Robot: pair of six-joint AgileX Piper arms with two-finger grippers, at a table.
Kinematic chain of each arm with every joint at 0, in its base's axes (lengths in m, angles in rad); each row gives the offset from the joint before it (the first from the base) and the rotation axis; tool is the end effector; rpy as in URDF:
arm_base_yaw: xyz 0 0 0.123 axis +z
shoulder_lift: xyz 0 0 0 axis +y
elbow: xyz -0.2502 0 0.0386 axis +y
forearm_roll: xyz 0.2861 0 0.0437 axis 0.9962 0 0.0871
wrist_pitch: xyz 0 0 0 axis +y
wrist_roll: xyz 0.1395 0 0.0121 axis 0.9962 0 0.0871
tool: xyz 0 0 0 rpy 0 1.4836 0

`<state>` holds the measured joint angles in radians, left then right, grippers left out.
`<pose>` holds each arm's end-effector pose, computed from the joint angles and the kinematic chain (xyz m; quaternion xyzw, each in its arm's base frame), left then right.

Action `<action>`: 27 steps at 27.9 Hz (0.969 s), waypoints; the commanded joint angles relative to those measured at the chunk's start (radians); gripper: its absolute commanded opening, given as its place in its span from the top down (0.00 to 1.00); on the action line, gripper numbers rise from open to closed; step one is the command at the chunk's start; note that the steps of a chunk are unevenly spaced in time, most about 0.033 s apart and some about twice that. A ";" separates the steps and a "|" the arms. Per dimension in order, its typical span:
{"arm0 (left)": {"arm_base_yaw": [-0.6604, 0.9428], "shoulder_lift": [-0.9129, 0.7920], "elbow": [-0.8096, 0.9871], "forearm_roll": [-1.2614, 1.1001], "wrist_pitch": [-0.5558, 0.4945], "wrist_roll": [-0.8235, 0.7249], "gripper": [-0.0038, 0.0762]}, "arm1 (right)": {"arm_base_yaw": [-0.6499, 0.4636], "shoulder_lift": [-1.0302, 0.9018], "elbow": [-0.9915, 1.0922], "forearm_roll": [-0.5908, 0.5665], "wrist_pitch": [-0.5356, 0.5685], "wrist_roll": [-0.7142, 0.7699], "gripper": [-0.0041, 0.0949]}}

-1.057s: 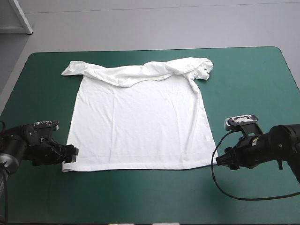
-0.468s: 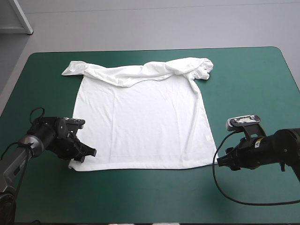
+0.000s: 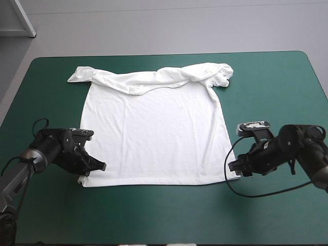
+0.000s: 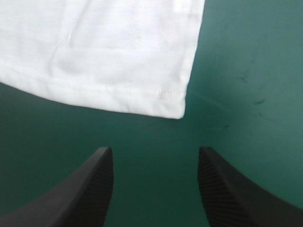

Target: Fold the cloth

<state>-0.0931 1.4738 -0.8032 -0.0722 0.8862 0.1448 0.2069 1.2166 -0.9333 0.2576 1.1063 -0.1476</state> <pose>0.2778 -0.0338 0.0931 0.0972 0.9936 -0.0278 0.0513 0.2618 0.0875 0.2021 -0.1323 0.9747 0.1254 0.1290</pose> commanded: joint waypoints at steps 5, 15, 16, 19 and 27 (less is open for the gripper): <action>-0.009 0.020 0.025 -0.013 -0.069 0.004 0.93 | -0.002 0.158 -0.021 0.046 -0.128 -0.036 0.44; -0.009 0.020 0.025 -0.017 -0.090 0.004 0.93 | 0.007 0.324 -0.021 0.042 -0.162 -0.052 0.45; -0.009 0.020 0.025 -0.017 -0.090 0.004 0.93 | 0.019 0.333 -0.021 0.036 -0.169 -0.052 0.45; -0.009 0.019 0.025 -0.023 -0.101 0.004 0.93 | 0.078 0.349 -0.021 0.025 -0.195 -0.041 0.51; -0.009 0.016 0.025 -0.032 -0.138 -0.049 0.93 | 0.239 0.360 -0.026 -0.017 -0.409 -0.005 0.98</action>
<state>-0.0931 1.4727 -0.8007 -0.0756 0.8732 0.1300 0.4364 1.5790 -0.9551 0.2414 0.7594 -0.1714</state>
